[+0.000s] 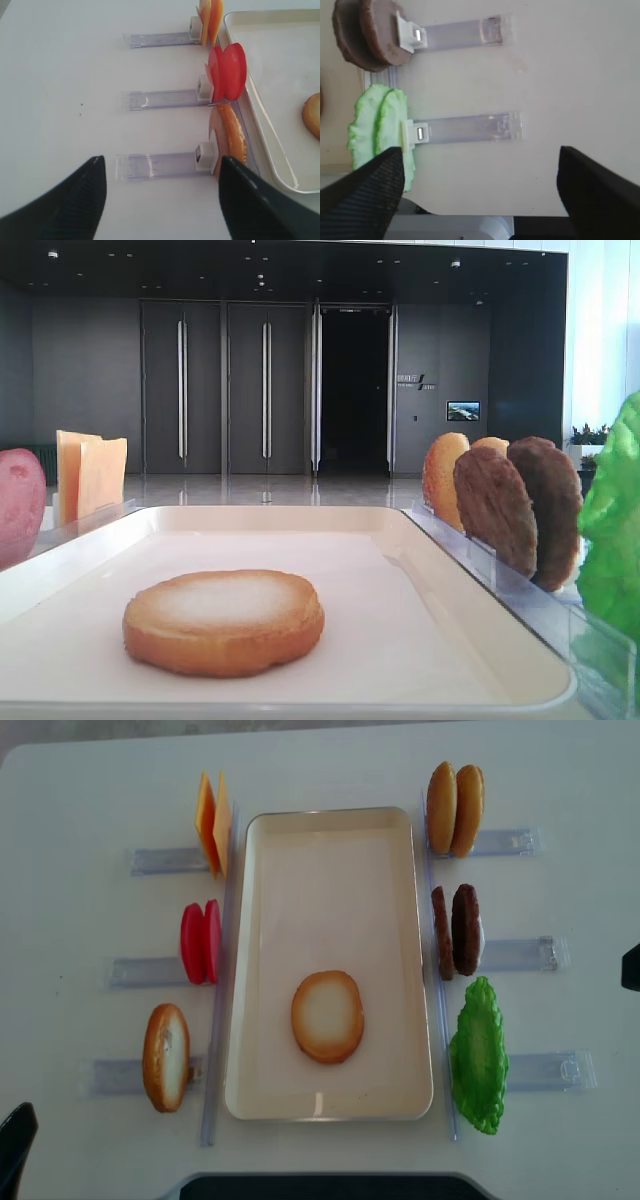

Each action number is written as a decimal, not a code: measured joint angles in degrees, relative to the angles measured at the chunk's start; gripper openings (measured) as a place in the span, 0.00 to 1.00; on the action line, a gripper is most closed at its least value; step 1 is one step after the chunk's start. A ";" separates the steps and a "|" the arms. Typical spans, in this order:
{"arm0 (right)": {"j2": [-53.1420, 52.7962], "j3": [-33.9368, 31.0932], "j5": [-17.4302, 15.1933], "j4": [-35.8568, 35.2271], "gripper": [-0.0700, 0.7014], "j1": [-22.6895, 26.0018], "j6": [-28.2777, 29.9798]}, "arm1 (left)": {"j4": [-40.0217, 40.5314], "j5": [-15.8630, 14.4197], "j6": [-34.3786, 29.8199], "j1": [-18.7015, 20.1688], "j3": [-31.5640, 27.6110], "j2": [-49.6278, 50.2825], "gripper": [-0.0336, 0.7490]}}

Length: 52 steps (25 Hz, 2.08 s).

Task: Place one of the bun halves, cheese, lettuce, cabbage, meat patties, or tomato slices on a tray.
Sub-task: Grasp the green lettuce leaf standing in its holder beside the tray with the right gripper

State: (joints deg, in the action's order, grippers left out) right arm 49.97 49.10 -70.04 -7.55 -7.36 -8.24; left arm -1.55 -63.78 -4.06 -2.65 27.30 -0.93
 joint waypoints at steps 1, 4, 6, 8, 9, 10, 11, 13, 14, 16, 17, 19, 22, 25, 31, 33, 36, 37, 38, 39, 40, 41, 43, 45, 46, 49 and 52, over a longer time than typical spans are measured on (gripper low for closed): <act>0.07 0.00 0.00 0.82 0.85 -2.73 -2.13 | 0.00 0.00 0.00 0.00 0.00 0.00 0.73; 0.88 0.07 0.00 3.89 0.85 -10.99 -9.13 | 0.00 0.00 0.00 0.00 0.00 0.00 0.73; 1.63 0.09 0.00 6.82 0.85 -16.78 -13.87 | 0.00 0.00 0.00 0.00 0.00 0.00 0.73; 2.02 0.09 0.00 10.40 0.85 -21.67 -19.26 | 0.00 0.00 0.00 0.00 0.00 0.00 0.73; 2.12 0.09 0.00 12.21 0.85 -24.14 -21.31 | 0.00 0.00 0.00 0.00 0.00 0.00 0.73; 2.19 0.09 0.00 13.40 0.85 -26.47 -23.55 | 0.00 0.00 0.00 0.00 0.00 0.00 0.73; 2.19 0.09 0.00 14.49 0.85 -28.43 -25.54 | 0.00 0.00 0.00 0.00 0.00 0.00 0.73; 2.35 0.09 0.05 15.81 0.85 -33.08 -29.14 | 0.00 0.00 0.00 0.00 0.00 0.00 0.73; 2.55 0.09 0.05 16.54 0.85 -34.98 -31.16 | 0.00 0.00 0.00 0.00 0.00 0.00 0.73; 3.64 0.19 -0.01 17.28 0.85 -39.12 -34.33 | 0.00 0.00 0.00 0.00 0.00 0.00 0.73; 4.35 0.19 0.01 17.51 0.85 -40.88 -35.72 | 0.00 0.00 0.00 0.00 0.00 0.00 0.73; 6.52 0.38 0.07 18.15 0.85 -43.38 -37.54 | 0.00 0.00 0.00 0.00 0.00 0.00 0.73; 9.86 0.38 0.07 18.52 0.85 -44.61 -38.70 | 0.01 0.00 0.00 0.00 0.00 0.00 0.73; 12.70 0.38 1.16 18.59 0.85 -44.61 -38.83 | 0.01 0.00 0.00 0.00 0.00 0.00 0.73; 16.76 0.38 5.73 18.68 0.85 -44.61 -38.83 | 0.01 0.00 0.00 0.00 0.00 0.00 0.73; 18.30 0.38 6.97 18.44 0.85 -44.61 -38.53 | 0.01 0.00 0.00 0.00 0.00 0.00 0.73; 20.59 0.39 8.57 18.31 0.85 -44.61 -38.22 | 0.01 0.00 0.00 0.00 0.00 0.00 0.73; 21.33 0.39 8.72 18.31 0.85 -44.61 -37.96 | 0.01 0.00 0.00 0.00 0.00 0.00 0.73; 21.86 0.39 8.72 18.31 0.85 -44.61 -37.79 | 0.01 0.00 0.00 0.00 0.00 0.00 0.73; 22.40 0.39 8.72 18.31 0.85 -44.61 -37.51 | 0.01 0.00 0.00 0.00 0.00 0.00 0.73; 22.85 0.39 8.78 18.31 0.84 -44.61 -37.29 | 0.01 0.00 0.00 0.00 0.00 0.00 0.73; 23.19 0.39 8.78 18.31 0.83 -44.61 -37.17 | 0.01 0.00 0.00 0.00 0.00 0.00 0.73; 23.70 0.39 8.89 18.31 0.80 -44.61 -36.83 | 0.01 0.00 0.00 0.00 0.00 0.00 0.73; 23.81 0.39 9.11 18.44 0.77 -44.61 -36.74 | 0.01 0.00 0.00 0.00 0.00 0.00 0.73; 23.81 0.39 9.20 18.58 0.74 -44.61 -36.70 | 0.01 0.00 0.00 0.00 0.00 0.00 0.73; 23.81 0.39 9.21 19.43 0.65 -44.61 -36.67 | 0.01 0.00 0.00 0.00 0.00 0.00 0.73; 23.81 0.39 9.16 19.59 0.53 -44.61 -36.40 | 0.01 0.00 0.00 0.00 0.00 0.00 0.73</act>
State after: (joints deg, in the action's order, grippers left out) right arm 73.79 49.48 -60.88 12.03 -51.97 -44.64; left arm -1.54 -63.78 -4.06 -2.65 27.30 -0.93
